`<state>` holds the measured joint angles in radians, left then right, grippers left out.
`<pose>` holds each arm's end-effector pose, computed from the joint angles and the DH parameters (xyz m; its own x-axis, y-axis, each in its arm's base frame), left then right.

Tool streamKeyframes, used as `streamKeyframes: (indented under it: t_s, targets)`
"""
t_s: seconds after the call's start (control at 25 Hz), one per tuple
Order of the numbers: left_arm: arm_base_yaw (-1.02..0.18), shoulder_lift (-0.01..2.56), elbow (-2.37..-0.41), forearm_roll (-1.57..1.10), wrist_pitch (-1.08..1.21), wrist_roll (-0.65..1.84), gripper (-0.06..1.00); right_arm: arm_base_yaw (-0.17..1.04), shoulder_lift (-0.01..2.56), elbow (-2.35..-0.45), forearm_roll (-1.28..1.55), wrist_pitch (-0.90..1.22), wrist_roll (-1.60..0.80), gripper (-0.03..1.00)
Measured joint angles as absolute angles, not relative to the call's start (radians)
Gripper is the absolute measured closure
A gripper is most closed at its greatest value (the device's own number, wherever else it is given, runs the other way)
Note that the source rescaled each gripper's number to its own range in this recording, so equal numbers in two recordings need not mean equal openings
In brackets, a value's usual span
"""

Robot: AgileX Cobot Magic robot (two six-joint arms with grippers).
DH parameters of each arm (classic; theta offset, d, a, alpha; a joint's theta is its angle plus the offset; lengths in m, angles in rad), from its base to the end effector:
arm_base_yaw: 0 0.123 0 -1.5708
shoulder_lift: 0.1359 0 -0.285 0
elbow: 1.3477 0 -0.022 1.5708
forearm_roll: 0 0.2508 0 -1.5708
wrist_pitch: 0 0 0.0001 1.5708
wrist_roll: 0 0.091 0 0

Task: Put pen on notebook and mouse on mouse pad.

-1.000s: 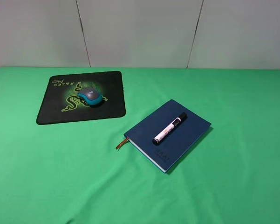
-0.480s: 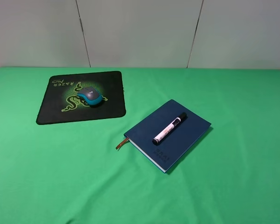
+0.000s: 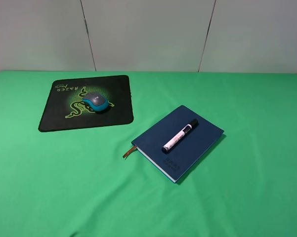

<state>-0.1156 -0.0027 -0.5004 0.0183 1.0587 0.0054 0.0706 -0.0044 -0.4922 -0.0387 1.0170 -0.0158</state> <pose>-0.0050 0.0020 0.2776 -0.4469 0.0664 -0.8921 0.1076 0.9940 0.0200 -0.0027 -0.0032 0.2787 -0.4167 -0.0657 -0.9067 -0.0558 0.9974 -0.0466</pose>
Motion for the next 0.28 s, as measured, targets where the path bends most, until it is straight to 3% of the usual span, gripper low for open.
streamKeyframes:
  t_s: [0.28]
  targets:
    - [-0.116, -0.003, -0.500, 0.018, 1.059, 0.005, -0.03, 0.071, -0.004, -0.492, -0.039, 1.017, -0.016, -0.03]
